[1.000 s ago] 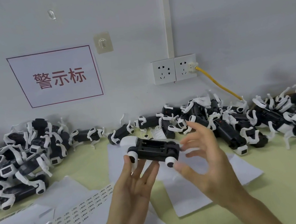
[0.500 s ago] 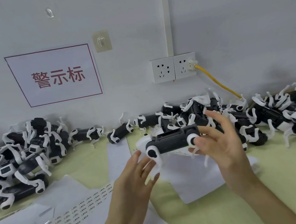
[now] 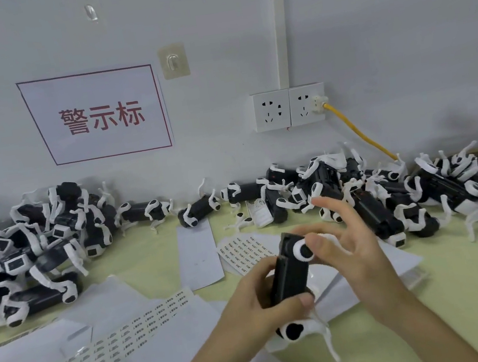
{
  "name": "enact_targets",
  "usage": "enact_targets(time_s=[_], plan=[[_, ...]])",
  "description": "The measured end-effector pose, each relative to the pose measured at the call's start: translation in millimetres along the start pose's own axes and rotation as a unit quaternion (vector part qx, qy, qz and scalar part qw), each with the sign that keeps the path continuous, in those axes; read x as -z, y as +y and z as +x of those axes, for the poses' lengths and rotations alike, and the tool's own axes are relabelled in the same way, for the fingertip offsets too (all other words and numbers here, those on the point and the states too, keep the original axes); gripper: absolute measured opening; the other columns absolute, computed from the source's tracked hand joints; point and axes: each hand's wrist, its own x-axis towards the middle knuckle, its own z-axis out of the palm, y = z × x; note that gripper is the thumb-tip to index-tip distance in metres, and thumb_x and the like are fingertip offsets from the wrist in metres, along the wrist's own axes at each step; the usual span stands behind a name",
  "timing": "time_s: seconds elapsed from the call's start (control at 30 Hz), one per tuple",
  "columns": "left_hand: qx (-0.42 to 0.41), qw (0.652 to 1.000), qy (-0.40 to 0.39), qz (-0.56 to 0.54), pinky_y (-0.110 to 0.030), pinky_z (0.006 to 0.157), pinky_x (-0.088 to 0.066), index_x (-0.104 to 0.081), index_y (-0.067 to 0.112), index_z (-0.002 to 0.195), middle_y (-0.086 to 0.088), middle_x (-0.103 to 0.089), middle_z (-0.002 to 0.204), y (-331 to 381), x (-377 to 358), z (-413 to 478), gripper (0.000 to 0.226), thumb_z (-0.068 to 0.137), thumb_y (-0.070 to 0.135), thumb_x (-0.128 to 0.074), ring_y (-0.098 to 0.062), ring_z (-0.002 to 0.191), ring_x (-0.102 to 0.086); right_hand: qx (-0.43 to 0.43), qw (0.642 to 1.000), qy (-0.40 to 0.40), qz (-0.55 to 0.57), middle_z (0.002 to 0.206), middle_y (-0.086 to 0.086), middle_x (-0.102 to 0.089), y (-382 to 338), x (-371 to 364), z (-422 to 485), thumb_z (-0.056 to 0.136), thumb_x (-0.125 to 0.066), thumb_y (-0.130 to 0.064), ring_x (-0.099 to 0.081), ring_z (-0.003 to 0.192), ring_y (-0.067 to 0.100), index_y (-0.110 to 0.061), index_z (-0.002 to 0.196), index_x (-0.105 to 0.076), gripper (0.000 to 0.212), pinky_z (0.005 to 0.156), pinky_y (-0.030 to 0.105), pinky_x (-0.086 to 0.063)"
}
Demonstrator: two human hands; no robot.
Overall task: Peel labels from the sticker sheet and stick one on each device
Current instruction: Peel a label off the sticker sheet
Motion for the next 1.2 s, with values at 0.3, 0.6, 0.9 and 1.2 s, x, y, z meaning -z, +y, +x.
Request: enact_targets(time_s=[0.3,0.6,0.9,1.2], plan=[[-0.068,0.977,0.172,-0.111,-0.017,0.077,-0.055,-0.061,0.031,0.113,0.003,-0.076,0.097,-9,-5,7,0.040,0.078,0.045,-0.074,-0.013,0.104,-0.073,-0.014,0.991,0.057,0.120,0.081,0.010,-0.066,-15,6,1,0.079,-0.075,-0.024,-0.060,0.070,0.020,-0.019,0.086,-0.074,0.009,0.063,0.028,-0.052],[-0.109,0.983,0.130,-0.076,-0.010,0.086,-0.047,-0.063,0.042,0.118,0.011,-0.071,0.115,-11,-16,0,0.029,0.089,0.041,-0.060,0.002,0.109,-0.064,-0.080,0.997,-0.001,-0.001,0.095,0.004,-0.076,-8,-15,-9,0.072,-0.074,-0.042,-0.070,0.086,0.012,-0.023,0.086,-0.078,0.024,0.081,0.025,-0.058],[-0.125,0.984,0.124,0.019,-0.012,0.091,-0.045,-0.044,0.036,0.134,0.017,-0.064,0.117,-10,-23,-1,0.033,0.104,0.027,-0.052,0.003,0.111,-0.060,-0.093,0.995,0.014,-0.016,0.087,0.001,-0.076,-12,-20,-12,0.073,-0.072,-0.041,-0.068,0.079,0.009,-0.025,0.085,-0.077,0.020,0.073,0.023,-0.054],[-0.133,0.982,0.129,0.038,-0.013,0.093,-0.045,-0.041,0.042,0.133,0.018,-0.062,0.119,-13,-24,2,0.041,0.094,0.040,-0.052,0.001,0.116,-0.058,-0.102,0.994,0.029,0.000,0.081,0.001,-0.074,-8,-22,-13,0.090,-0.071,-0.013,-0.068,0.077,0.012,-0.018,0.084,-0.076,0.009,0.070,0.018,-0.053]])
